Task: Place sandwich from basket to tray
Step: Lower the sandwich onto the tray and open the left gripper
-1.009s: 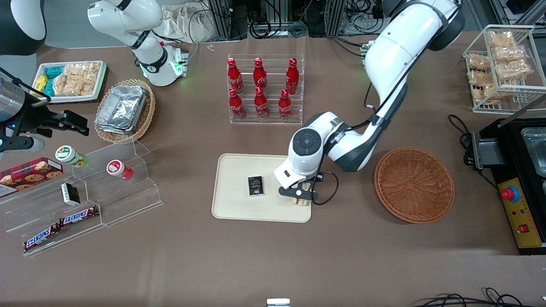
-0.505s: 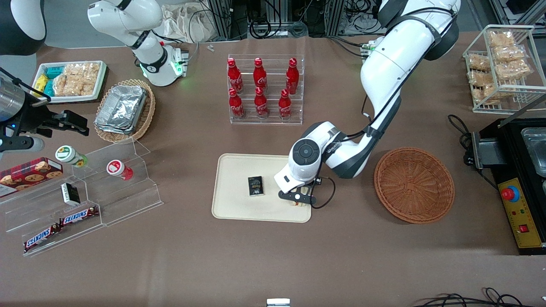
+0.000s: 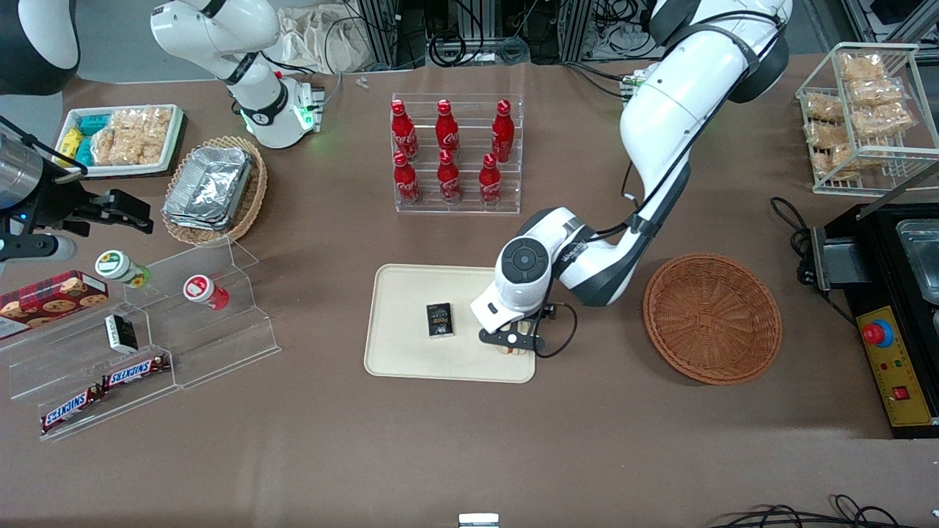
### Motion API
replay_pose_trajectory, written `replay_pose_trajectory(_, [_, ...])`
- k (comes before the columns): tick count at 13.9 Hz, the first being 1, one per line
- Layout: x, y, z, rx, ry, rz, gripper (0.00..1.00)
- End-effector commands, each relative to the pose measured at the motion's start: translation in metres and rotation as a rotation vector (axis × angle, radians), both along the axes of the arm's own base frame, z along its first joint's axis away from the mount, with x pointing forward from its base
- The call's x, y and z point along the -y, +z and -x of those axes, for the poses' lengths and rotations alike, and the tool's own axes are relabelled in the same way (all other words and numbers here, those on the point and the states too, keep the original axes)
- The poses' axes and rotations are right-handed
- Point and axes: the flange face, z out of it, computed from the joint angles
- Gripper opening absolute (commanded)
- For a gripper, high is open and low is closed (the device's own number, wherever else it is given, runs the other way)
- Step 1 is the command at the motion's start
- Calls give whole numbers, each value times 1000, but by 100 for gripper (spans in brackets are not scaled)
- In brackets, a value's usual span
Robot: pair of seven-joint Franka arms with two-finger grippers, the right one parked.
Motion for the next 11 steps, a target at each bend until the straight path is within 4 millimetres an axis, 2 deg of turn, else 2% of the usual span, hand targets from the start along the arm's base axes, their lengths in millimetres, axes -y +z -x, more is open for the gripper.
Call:
replay_pose_trajectory(1, [-11,51,4,-2,2,-75,100])
replay_pose_trajectory(3, [-23,94,10,-14,-36,-132,100])
replay_pose_trajectory(6, [-67,134,10,-10,-63,-213,99])
replay_pose_trajectory(8, [-104,157,11,-9,-44,-217,98])
replay_pose_trajectory(11, [-169,193,-7,-66,-59,-155,98])
